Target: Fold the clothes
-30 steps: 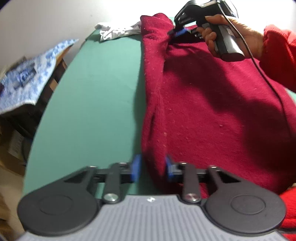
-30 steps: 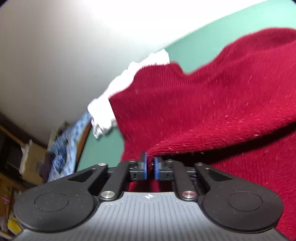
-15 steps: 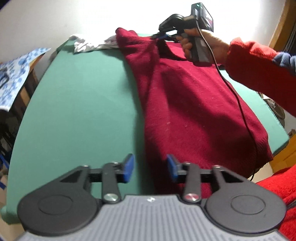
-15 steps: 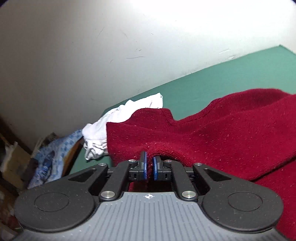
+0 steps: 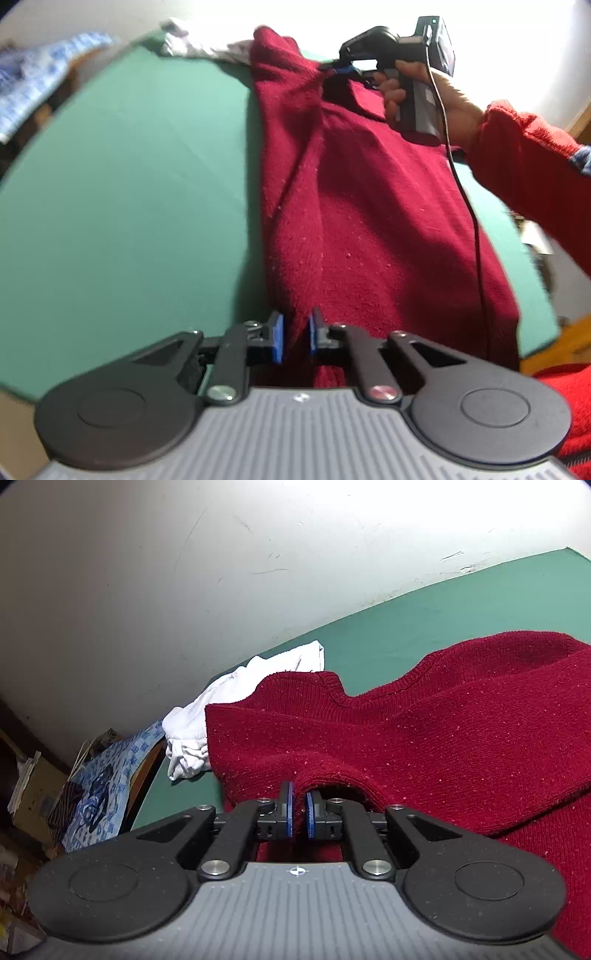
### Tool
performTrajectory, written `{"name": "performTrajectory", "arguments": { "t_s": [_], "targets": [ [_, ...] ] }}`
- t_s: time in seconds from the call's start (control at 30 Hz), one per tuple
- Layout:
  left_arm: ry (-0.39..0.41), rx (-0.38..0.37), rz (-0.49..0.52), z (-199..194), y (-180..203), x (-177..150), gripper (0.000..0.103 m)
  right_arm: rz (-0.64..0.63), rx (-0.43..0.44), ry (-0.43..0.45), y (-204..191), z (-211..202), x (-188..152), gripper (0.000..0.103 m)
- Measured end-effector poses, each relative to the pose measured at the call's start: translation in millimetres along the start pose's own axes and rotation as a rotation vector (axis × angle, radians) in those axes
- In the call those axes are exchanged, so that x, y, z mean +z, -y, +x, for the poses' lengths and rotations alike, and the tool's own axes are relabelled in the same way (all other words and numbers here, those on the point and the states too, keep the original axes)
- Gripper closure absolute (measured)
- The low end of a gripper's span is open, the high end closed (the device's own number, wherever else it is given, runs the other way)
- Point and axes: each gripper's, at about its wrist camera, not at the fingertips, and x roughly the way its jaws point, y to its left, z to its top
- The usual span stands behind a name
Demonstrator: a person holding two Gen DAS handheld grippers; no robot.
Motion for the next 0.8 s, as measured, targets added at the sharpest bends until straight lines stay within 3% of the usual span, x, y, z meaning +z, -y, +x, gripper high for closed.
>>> {"name": "performTrajectory", "arguments": {
  "t_s": [0.17, 0.27, 0.43, 0.63, 0.8],
  "targets": [
    [0.071, 0.142, 0.081, -18.0, 49.1, -9.4, 0.1, -0.017, 0.055, -0.022, 7.8, 4.5, 3.8, 0.095],
    [0.055, 0.118, 0.071, -17.1, 61.1, -15.0, 0.096, 0.004, 0.074, -0.034, 12.3, 6.7, 5.9, 0.095],
    [-0.008, 0.103, 0.071, -8.7, 74.4, -31.6, 0.068, 0.034, 0.053, -0.059, 22.5, 9.5, 6.9, 0.089],
    [-0.02, 0.075, 0.044, -2.2, 74.9, -25.6, 0.062, 0.041, 0.09, -0.066, 36.6, -14.4, 9.5, 0.084],
    [-0.003, 0.041, 0.015, 4.9, 71.0, -12.8, 0.061, 0.061, 0.185, -0.073, 39.6, -37.9, 0.4, 0.084]
  ]
}}
